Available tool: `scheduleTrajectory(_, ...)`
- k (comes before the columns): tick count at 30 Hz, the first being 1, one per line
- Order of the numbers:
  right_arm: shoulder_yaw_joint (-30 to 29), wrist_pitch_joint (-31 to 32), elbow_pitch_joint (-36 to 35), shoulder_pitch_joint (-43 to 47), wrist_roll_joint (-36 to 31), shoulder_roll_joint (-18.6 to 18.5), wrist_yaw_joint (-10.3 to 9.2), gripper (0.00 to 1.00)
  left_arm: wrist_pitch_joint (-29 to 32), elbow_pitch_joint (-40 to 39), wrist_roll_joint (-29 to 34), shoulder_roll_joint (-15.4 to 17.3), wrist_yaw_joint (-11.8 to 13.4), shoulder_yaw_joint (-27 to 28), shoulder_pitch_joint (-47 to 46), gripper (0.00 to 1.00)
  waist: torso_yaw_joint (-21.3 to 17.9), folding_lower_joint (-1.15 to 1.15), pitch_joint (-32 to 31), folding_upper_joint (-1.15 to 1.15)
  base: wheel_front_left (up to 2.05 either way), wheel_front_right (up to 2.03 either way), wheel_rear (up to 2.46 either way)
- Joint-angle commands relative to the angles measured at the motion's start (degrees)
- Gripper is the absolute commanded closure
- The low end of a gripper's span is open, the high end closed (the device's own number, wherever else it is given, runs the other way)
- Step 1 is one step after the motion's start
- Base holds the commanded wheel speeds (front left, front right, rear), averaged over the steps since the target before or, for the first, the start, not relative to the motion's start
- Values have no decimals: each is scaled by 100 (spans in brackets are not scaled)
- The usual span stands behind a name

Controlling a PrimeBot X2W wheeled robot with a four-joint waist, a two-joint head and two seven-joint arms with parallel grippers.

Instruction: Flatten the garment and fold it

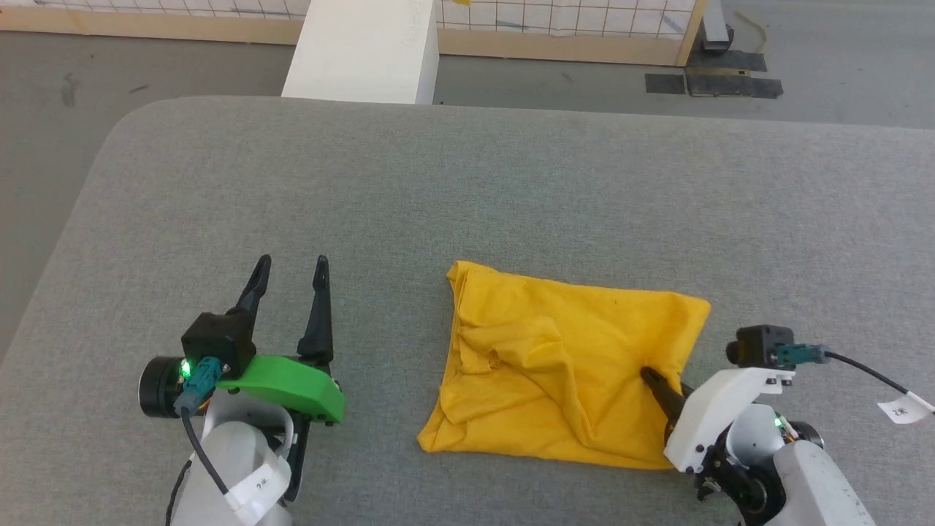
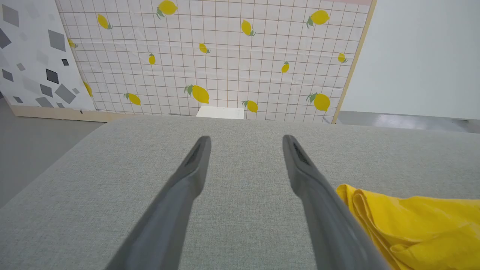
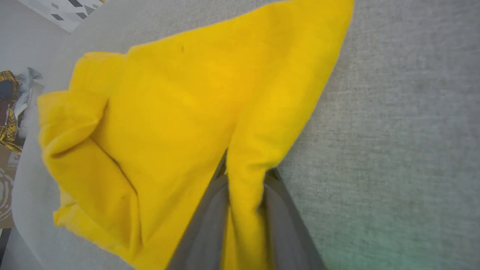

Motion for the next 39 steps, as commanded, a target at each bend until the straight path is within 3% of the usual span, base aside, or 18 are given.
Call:
scheduleTrajectory(1,53,68,107,23,-31,37,-8,100,-27,9,-57,-17,-24,4,13,0,-1,0,1,0,0,0,0)
scheduleTrajectory(5,89,60,-102,-31,-373,37,-8,100,-27,-25,-46,-17,10,69,41,0,-99,0,19,0,0,0,0)
scheduleTrajectory(12,613,670,-1302,-393,-1912,-45,-8,100,-27,-180,-8,1,36,242,66,0,-587,0,80,0,0,0,0)
scheduleTrajectory(18,1574,1210,-2138,-1004,-2504,-1006,-8,100,-27,-334,50,37,40,328,56,0,-1205,0,185,0,0,0,0)
scheduleTrajectory(22,1853,1272,-2298,-1457,-2561,-1606,-8,100,-27,-440,102,68,38,339,-13,0,-1678,0,342,0,0,0,0)
scheduleTrajectory(24,1744,1191,-2125,-1826,-2509,-1983,-8,100,-27,-541,165,138,29,325,-156,0,-2140,0,591,0,0,0,0)
scheduleTrajectory(30,1406,888,-1492,-2249,-2470,-2362,-8,100,-27,-665,275,285,12,249,-467,0,-2645,0,1091,0,0,0,0)
scheduleTrajectory(39,519,195,-276,-2966,-2793,-2759,-8,100,40,-916,431,612,-6,134,-981,0,-2814,0,1941,0,0,0,0)
